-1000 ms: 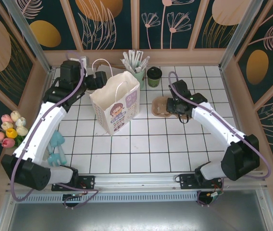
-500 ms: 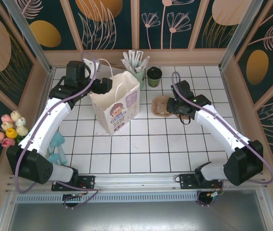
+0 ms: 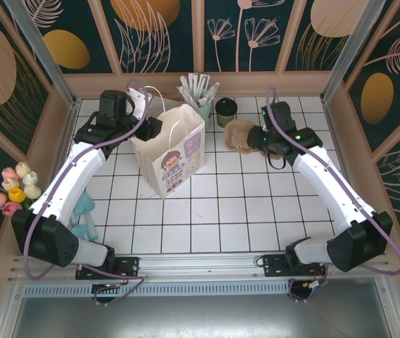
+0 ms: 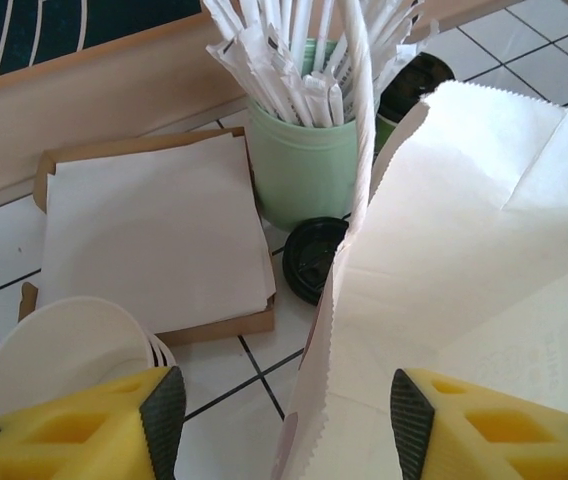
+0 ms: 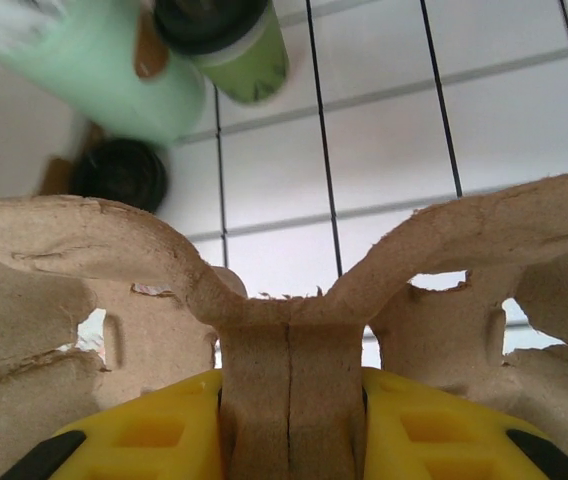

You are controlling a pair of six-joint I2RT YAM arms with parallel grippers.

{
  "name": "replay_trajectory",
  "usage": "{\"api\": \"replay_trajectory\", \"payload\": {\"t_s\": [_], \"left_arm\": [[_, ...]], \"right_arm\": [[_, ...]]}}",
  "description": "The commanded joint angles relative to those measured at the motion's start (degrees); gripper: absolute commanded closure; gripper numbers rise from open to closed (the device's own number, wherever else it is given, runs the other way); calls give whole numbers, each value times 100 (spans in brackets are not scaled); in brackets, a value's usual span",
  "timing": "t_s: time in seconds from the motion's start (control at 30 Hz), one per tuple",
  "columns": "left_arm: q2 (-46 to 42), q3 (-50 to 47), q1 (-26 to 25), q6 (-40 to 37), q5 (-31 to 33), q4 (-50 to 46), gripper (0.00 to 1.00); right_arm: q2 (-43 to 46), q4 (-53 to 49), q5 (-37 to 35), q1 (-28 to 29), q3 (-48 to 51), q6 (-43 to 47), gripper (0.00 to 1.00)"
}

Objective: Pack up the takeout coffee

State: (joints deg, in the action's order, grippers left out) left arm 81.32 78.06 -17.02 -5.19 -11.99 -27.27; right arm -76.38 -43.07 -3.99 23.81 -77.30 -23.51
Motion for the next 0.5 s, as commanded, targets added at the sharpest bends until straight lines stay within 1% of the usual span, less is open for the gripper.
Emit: {"api": "replay_trajectory", "payload": {"t_s": [0.0,0.03,0.1,0.13,0.27,0.4,0.47], "left_arm": [[180,14,23,-248,3,-139,53],[201,41,22,-265,-50,-131,61],[194,77,17,-332,-357,-102,76],[160,50,19,-353,-566,-29,80],[53,-64,6,-446,-1175,103,88],[15,-51,-2,-448,-1940,58,98],[2,-8,-14,-472,-2246,19,100]], "right_arm": [[40,-125,289,-60,-601,228,68],[-20,-116,285,-58,-742,258,68],[-115,-76,567,-54,-979,284,68],[-161,-54,684,-57,-1118,284,68],[-369,-27,1120,-68,-1724,249,68],[-576,3,1509,-57,-2359,160,67],[-657,91,1836,-60,-2576,112,67]]}}
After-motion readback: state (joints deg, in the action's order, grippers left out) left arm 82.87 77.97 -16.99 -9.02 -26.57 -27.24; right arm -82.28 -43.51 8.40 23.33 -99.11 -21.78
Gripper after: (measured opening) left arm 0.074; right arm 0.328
